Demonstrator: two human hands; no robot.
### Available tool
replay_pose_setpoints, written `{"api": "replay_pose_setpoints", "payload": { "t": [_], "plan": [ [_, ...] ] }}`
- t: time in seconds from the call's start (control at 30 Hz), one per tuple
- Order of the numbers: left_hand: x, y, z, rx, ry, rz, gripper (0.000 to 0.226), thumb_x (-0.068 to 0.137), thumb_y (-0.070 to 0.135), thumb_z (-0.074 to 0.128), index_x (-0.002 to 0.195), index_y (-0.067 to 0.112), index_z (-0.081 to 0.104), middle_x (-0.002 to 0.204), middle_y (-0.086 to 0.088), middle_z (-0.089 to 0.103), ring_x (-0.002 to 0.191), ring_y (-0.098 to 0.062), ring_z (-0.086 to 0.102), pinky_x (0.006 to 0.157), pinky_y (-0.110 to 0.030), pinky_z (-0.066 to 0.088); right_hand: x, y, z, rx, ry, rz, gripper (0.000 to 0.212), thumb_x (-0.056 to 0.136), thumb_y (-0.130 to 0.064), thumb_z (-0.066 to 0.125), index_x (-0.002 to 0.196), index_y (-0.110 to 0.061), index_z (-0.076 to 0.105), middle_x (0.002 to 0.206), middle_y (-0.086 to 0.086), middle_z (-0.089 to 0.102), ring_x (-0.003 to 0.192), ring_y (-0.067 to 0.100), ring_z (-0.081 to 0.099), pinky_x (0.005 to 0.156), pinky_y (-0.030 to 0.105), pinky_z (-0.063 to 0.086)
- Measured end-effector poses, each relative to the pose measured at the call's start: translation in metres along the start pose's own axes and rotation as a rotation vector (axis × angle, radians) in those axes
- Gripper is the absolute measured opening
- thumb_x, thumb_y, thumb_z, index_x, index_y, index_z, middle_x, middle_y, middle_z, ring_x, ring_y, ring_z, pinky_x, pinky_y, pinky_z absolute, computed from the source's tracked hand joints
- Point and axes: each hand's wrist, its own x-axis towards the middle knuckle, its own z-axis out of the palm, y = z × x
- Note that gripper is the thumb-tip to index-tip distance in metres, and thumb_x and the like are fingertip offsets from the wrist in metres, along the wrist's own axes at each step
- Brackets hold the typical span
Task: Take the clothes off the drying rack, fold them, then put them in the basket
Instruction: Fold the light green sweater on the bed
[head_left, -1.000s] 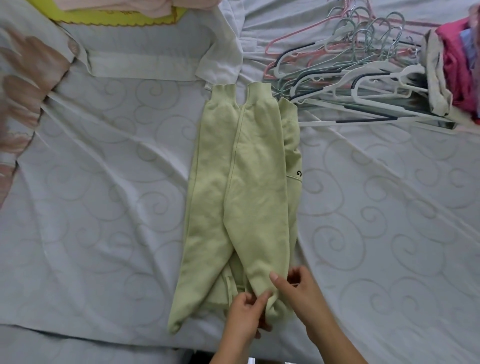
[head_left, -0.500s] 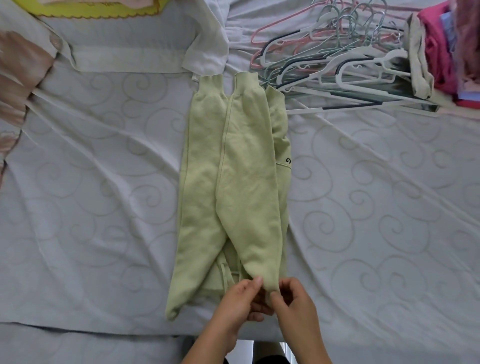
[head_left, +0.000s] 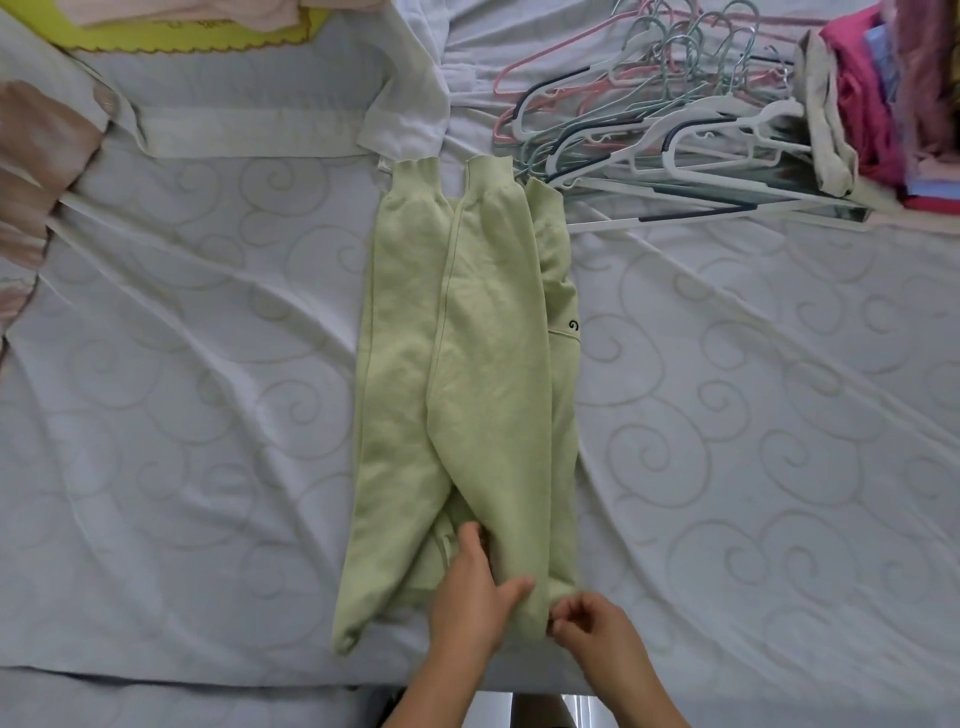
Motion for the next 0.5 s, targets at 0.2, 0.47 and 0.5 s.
{"api": "replay_pose_setpoints", "payload": {
  "t": [0.2,0.47,0.5],
  "plan": [
    [0.036,0.021,-0.055,-0.015,0.463,0.333,0.055,0.08,0.019,0.071,0.126,0.001,0.047,0.124,-0.016,0.046,0.113,-0.026,0.047,0.098,-0.031,0.039,0.029,-0.095,-0.022,-0.316,0.3,-0.478,0.005,0.091,-0.022,0.055,0.091,-0.017,0.058,0.088,-0.002,0.055,0.083,0.015,0.051,0.067,0.026,0.034],
    [0.119,0.076,-0.106,-0.386,-0.028,0.024,0.043,0.077,0.018,0.075,0.114,0.004,0.058,0.106,-0.009,0.063,0.091,-0.023,0.062,0.08,-0.034,0.053,0.133,-0.205,-0.028,-0.265,0.342,-0.744,0.051,0.096,-0.02,0.048,0.144,-0.009,0.033,0.15,0.009,0.03,0.139,0.021,0.025,0.113,0.028,0.018],
    [0.12,0.077,-0.102,-0.344,-0.058,0.033,0.044,0.077,0.016,0.075,0.115,0.001,0.06,0.11,-0.011,0.064,0.096,-0.026,0.063,0.087,-0.038,0.052,0.14,-0.212,-0.027,-0.339,0.357,-0.794,0.055,0.097,-0.023,0.046,0.147,-0.01,0.025,0.156,0.008,0.019,0.144,0.02,0.015,0.115,0.028,0.011]
  ]
}}
